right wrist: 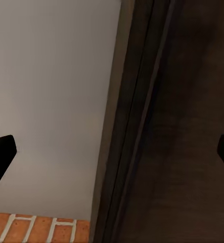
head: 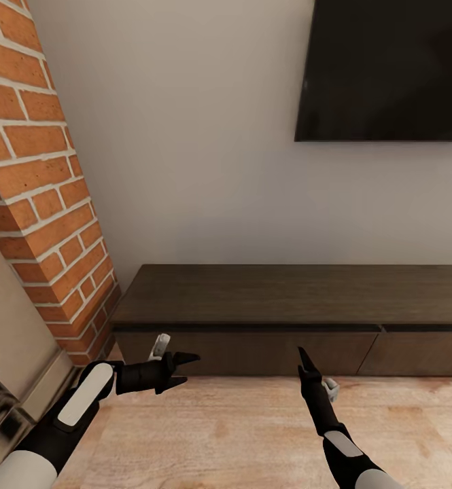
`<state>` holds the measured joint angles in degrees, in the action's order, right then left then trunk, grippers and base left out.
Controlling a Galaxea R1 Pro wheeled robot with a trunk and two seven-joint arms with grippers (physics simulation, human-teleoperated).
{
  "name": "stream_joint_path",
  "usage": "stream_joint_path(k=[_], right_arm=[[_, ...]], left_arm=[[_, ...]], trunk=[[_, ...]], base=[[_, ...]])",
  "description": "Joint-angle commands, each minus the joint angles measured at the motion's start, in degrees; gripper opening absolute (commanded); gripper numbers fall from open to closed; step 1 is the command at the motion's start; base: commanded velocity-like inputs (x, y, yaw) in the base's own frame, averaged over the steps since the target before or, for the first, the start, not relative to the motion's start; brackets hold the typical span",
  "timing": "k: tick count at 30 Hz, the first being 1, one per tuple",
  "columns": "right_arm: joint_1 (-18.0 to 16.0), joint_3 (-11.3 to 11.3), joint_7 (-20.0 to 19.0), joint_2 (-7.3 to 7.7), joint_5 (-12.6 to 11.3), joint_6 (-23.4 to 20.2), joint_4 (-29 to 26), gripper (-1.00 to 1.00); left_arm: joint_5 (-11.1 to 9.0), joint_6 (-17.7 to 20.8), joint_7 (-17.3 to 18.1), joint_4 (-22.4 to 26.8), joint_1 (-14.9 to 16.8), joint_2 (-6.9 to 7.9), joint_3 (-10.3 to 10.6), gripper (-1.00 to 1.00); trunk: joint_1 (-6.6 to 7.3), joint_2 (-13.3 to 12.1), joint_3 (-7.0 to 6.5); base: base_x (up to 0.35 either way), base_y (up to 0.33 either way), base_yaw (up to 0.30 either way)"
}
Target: Place each of the two pumpkins and all three candles from the living room inside a cabinet in the living room (use any cabinet), then make sure every cabinet is closed, and position the cauldron so it is next to a table in the living room.
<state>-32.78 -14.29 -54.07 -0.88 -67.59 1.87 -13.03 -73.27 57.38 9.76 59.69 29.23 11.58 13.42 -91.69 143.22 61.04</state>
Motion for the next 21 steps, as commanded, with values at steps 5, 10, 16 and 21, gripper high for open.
stream_joint_path(k=[5,10,16,21], right_arm=[[0.0,0.2,-1.1,0.01,-0.7,0.1,0.0,1.0],[0.0,0.2,-1.3,0.04,-2.5,0.2,0.0,1.0],[0.0,0.2,-1.3,0.08,-2.9,0.2,0.1,1.0],[0.0,0.2,-1.3,0.09,-3.0,0.2,0.1,1.0]], left_arm=[[0.4,0.0,0.6,0.0,0.0,0.17,0.1,1.0],[-0.6,0.0,0.6,0.0,0.0,0.2,0.1,1.0],[-1.0,0.0,0.6,0.0,0.0,0.24,0.1,1.0],[-1.3,0.0,0.6,0.0,0.0,0.28,0.1,1.0]], trunk=[[-0.09,0.1,0.94],[-0.22,0.1,2.04],[-0.37,0.2,3.37],[-0.5,0.3,4.48]], base=[[0.0,0.0,0.0],[0.0,0.0,0.0],[0.0,0.0,0.0],[0.0,0.0,0.0]])
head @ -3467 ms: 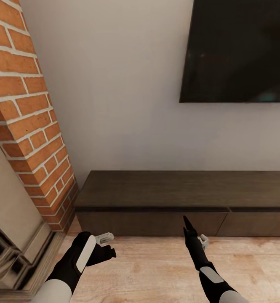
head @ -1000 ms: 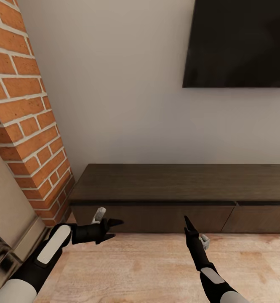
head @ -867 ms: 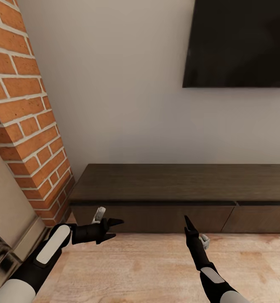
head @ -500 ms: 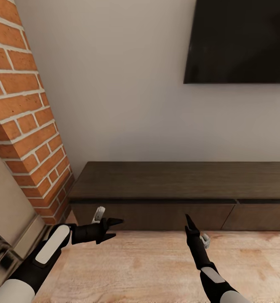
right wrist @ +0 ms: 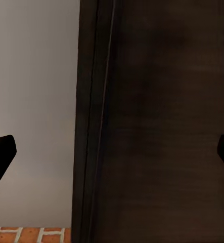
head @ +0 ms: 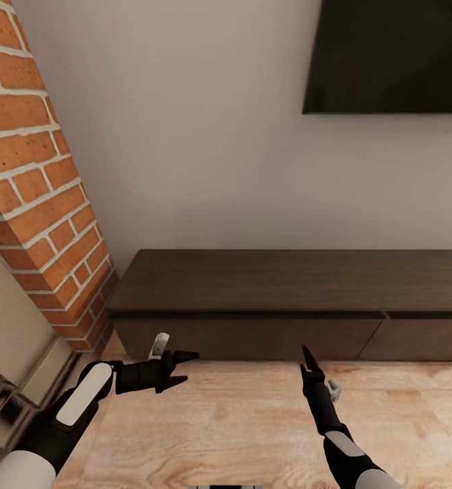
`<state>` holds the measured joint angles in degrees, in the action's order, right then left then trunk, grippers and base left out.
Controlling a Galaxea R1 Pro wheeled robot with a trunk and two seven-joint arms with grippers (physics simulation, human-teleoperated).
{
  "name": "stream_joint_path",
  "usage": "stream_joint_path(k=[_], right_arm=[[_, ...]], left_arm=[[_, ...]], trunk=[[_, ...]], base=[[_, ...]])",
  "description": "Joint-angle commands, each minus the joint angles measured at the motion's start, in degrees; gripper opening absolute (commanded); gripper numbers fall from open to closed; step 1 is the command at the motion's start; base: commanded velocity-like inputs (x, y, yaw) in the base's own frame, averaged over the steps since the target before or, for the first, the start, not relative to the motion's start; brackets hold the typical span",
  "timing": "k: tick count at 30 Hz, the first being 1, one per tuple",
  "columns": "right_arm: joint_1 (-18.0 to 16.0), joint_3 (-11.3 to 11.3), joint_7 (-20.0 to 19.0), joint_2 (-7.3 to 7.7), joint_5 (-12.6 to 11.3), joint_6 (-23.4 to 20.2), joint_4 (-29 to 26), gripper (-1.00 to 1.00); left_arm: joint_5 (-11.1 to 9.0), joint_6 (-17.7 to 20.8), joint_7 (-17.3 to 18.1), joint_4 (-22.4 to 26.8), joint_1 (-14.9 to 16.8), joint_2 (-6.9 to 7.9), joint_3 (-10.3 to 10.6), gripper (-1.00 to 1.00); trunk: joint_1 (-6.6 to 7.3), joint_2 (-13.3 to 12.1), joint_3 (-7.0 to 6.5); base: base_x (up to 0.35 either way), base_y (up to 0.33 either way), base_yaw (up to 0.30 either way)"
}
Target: Place each of the two pumpkins and all three candles from the living room inside a cabinet in the living room (use any cabinet), then make sure every cabinet is closed, and position the cauldron so it is next to a table in the living room.
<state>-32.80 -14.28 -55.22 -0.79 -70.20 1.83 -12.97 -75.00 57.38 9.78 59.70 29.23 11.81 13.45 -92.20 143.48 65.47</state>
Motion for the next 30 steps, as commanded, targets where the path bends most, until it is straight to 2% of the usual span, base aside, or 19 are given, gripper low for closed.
stream_joint_path(k=[1,15,21,30], right_arm=[[0.0,0.2,-0.2,0.0,-0.4,0.2,0.0,1.0],[0.0,0.2,-0.3,0.0,-0.4,0.2,-0.1,1.0],[0.0,0.2,-2.7,0.0,-0.4,0.2,-0.1,1.0],[0.0,0.2,-3.1,0.08,-0.4,0.2,0.0,1.0]], left_arm=[[0.4,0.0,0.6,0.0,0.0,0.05,0.1,1.0],[0.4,0.0,0.6,0.0,-0.1,0.05,0.1,1.0],[0.4,0.0,0.6,0.0,-0.1,0.05,0.3,1.0],[0.4,0.0,0.6,0.0,-0.1,-0.03,0.7,1.0]], trunk=[[-0.01,0.0,0.27],[-0.01,0.0,0.27],[-0.01,0.0,0.27],[-0.01,0.0,0.27]], base=[[0.0,0.0,0.0],[0.029,0.0,0.0],[0.057,0.0,0.0],[0.099,0.0,0.0]])
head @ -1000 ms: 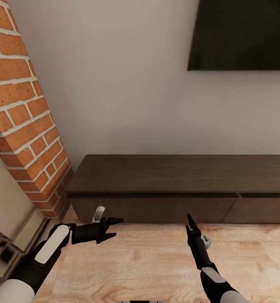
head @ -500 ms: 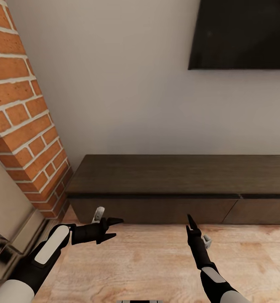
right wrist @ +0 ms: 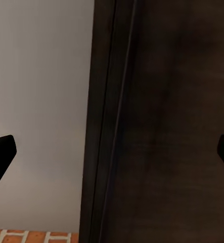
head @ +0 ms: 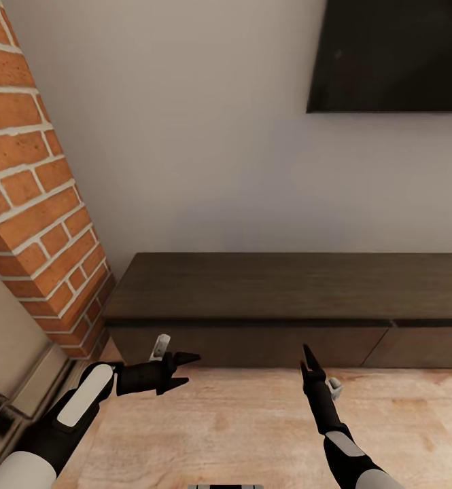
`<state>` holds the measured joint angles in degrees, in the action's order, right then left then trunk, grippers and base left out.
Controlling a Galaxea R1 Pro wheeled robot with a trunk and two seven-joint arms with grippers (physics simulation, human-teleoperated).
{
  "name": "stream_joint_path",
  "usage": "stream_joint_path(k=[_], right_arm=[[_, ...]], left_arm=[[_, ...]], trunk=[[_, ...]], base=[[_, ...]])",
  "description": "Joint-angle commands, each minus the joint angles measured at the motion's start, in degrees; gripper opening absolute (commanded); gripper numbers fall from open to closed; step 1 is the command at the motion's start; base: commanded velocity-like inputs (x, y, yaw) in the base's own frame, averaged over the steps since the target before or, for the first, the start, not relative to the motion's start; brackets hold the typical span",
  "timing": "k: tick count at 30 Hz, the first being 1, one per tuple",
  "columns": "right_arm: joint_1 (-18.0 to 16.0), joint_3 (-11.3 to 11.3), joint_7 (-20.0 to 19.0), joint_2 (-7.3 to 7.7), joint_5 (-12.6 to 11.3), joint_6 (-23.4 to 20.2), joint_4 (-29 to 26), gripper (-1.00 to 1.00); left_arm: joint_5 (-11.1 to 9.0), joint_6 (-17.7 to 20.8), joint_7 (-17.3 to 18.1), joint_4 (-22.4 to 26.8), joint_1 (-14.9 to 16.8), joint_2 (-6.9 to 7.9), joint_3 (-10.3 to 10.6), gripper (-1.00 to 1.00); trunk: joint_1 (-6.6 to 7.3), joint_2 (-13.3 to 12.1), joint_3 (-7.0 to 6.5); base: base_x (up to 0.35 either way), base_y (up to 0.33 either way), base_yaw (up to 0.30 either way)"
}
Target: Place each of the two pumpkins and all three candles from the living room inside a cabinet in the living room (use any cabinet), then make sure every cabinet is closed, and position the cauldron so it is next to a table in the living room.
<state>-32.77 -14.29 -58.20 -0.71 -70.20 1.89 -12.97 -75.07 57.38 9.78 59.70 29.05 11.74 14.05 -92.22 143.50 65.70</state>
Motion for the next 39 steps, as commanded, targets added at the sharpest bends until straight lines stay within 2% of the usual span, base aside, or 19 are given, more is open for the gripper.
stream_joint_path(k=[1,23,25,29,32,33,35,39], right_arm=[[0.0,0.2,-0.2,0.0,-0.4,0.2,0.0,1.0],[0.0,0.2,-0.2,0.01,-0.4,0.2,0.1,1.0],[0.0,0.2,-0.2,0.01,-0.4,0.2,0.1,1.0],[0.0,0.2,-0.2,0.01,-0.4,0.2,0.1,1.0],[0.0,0.2,-0.2,0.01,-0.4,0.2,0.1,1.0],[0.0,0.2,-0.2,0.01,-0.4,0.2,0.1,1.0],[0.0,0.2,-0.2,0.01,-0.4,0.2,0.1,1.0],[0.0,0.2,-0.2,0.01,-0.4,0.2,0.1,1.0]], left_arm=[[0.5,0.0,0.6,0.0,0.0,0.04,0.1,1.0],[0.0,0.0,0.7,-0.4,-0.1,0.13,0.2,1.0],[-1.3,0.0,0.7,-0.7,-0.6,0.13,0.2,1.0],[-5.5,0.0,0.7,-0.7,-1.6,0.13,0.8,1.0],[-8.3,0.1,0.7,-0.2,-1.9,0.13,3.7,1.0],[-10.1,0.1,1.2,0.0,-2.0,0.13,5.6,1.0],[-12.2,0.0,2.9,0.9,-2.0,0.18,8.0,1.0],[-13.7,0.0,6.5,2.6,-2.1,1.57,11.2,1.0]], trunk=[[0.0,0.0,0.05],[0.0,0.0,0.05],[0.0,0.0,0.05],[0.0,0.0,0.05],[0.0,0.0,0.05],[0.0,0.0,0.05],[0.0,0.0,0.05],[0.0,0.0,0.05]], base=[[0.12,0.0,0.0],[0.068,0.0,0.0],[0.019,0.0,0.0],[0.007,0.0,0.0],[0.002,0.0,0.0],[0.0,0.0,0.0],[0.0,0.0,0.0],[0.0,0.0,0.0]])
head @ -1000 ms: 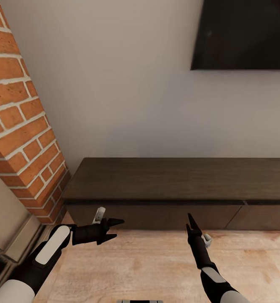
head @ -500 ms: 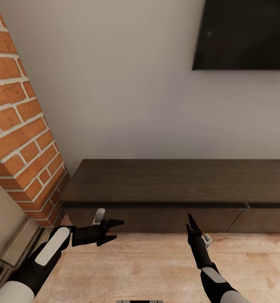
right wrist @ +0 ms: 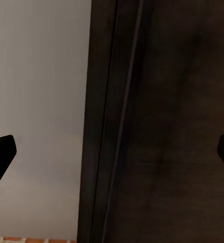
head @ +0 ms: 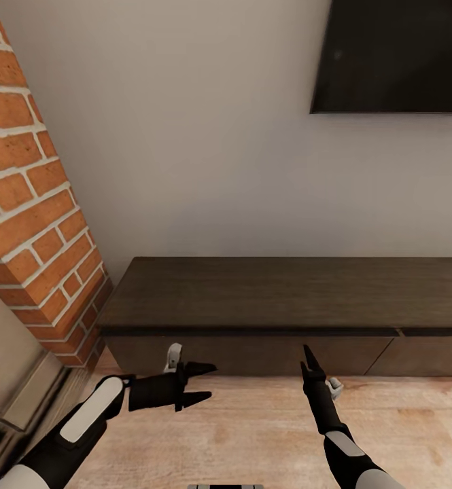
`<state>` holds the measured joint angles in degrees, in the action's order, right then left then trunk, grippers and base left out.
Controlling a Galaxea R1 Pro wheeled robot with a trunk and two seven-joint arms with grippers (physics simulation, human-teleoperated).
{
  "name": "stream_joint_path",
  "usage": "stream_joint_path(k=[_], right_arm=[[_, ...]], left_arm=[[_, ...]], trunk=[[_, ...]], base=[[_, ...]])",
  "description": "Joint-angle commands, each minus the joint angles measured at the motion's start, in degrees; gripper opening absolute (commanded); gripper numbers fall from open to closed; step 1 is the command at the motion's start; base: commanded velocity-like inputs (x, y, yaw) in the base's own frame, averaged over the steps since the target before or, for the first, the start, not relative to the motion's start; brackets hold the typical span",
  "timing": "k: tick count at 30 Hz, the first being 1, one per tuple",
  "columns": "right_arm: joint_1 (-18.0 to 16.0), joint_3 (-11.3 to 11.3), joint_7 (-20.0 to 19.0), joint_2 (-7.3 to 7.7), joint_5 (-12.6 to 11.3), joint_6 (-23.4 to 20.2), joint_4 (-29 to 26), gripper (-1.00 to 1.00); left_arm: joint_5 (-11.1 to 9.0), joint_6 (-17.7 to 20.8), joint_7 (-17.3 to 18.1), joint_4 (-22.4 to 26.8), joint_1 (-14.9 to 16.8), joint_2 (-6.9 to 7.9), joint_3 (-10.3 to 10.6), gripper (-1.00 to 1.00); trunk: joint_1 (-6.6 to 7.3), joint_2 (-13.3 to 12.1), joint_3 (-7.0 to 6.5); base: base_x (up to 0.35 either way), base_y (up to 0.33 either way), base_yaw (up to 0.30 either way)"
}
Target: Place each of the two pumpkins and all three candles from the living room inside a cabinet in the living room (use any cabinet), then make sure every cabinet is closed, and position the cauldron so it is next to a table in the living room.
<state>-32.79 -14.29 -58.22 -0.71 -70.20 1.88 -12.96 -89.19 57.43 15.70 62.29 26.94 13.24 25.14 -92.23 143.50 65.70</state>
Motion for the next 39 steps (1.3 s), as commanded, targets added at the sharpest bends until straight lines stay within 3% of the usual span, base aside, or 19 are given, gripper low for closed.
stream_joint_path(k=[1,9,39], right_arm=[[0.0,0.2,-0.1,0.0,-0.4,0.2,0.0,1.0],[0.0,0.2,-0.1,0.0,-0.4,0.2,0.0,1.0],[0.0,0.2,-0.1,0.0,-0.4,0.2,0.5,1.0]], left_arm=[[0.4,0.0,0.9,0.1,0.0,0.24,0.3,1.0],[0.1,-0.1,1.8,0.4,0.0,1.57,1.0,1.0],[0.1,-0.1,1.9,0.5,0.0,1.79,1.0,1.0]], trunk=[[0.01,0.0,0.05],[0.01,0.0,0.05],[0.01,0.0,0.05]], base=[[0.0,0.0,0.0],[0.088,0.0,0.0],[0.047,0.0,0.0]])
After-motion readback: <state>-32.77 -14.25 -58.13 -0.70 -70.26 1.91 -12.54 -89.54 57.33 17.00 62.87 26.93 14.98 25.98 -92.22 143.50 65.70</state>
